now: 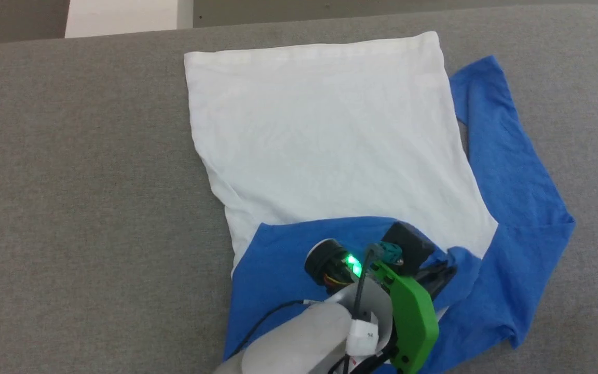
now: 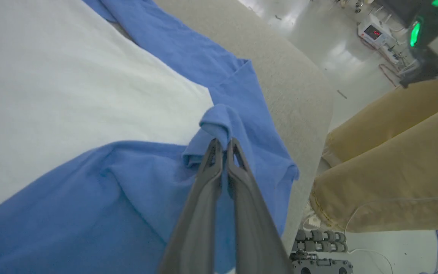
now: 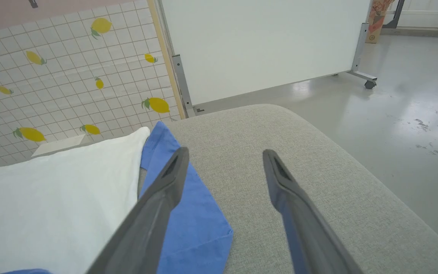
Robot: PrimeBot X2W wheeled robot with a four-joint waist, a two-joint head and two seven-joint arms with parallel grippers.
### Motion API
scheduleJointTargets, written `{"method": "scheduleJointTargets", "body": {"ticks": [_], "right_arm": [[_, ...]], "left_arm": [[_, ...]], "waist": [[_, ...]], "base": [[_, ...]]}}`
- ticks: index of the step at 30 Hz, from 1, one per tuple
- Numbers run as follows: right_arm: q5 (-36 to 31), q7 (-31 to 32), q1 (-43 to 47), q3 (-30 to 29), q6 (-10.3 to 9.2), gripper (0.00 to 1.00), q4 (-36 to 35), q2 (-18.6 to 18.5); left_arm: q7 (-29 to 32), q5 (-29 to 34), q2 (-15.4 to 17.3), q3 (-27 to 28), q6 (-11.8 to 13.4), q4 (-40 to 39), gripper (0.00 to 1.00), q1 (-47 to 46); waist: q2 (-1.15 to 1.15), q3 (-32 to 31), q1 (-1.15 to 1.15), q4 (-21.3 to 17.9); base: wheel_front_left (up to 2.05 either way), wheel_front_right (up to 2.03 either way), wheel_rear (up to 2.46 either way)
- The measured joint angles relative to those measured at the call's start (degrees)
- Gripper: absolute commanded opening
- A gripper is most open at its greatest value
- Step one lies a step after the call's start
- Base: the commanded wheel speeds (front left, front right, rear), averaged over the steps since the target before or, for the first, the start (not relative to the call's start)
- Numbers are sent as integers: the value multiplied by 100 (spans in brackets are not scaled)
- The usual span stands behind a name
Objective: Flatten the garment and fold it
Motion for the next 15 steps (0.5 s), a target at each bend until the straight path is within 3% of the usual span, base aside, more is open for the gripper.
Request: {"method": "scheduleJointTargets", "body": {"ticks": [4,7,15], "right_arm": [[18,-51,-87,82,0,100,73,0],[18,-49,-89,110,0,100,137,0],[-42,-31,-90,56,1,100,135,0]], "left_arm": [[-350,-244,-4,-290,-9,753,0,-80],[-679,-542,-3,-438,96,979,100,-192],[-1484,-1328,-9,-579,301,784,100,-768]], "waist": [[0,103,0,-107],[0,163,0,-159],[0,84,0,-98]], "base": [[0,0,0],[0,0,0],[0,0,0]]}}
